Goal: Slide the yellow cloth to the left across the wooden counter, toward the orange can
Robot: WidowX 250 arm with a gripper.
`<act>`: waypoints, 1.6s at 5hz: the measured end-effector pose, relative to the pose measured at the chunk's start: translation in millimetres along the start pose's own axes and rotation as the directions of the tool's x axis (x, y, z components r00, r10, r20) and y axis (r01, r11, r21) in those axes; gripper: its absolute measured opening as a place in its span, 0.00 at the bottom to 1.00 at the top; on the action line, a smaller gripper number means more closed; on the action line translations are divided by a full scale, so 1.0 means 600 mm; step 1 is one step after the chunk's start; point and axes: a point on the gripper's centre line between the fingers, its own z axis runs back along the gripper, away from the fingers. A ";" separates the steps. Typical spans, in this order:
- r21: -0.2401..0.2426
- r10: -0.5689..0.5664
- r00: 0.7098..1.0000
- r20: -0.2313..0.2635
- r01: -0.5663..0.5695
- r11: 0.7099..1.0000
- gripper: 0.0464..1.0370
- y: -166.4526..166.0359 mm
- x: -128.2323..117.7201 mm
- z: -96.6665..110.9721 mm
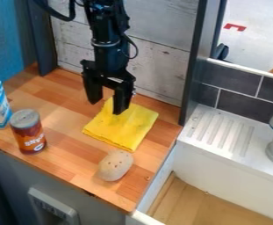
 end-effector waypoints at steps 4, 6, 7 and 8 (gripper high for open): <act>0.067 0.079 0.996 -0.045 -0.076 0.995 0.96 -0.013 0.048 -0.115; 0.208 0.128 0.991 -0.042 -0.116 0.971 0.96 0.054 0.035 -0.112; 0.246 0.168 0.983 -0.070 -0.146 0.958 0.96 0.098 0.031 -0.110; 0.250 0.219 0.972 -0.083 -0.193 0.949 0.96 0.146 0.026 -0.108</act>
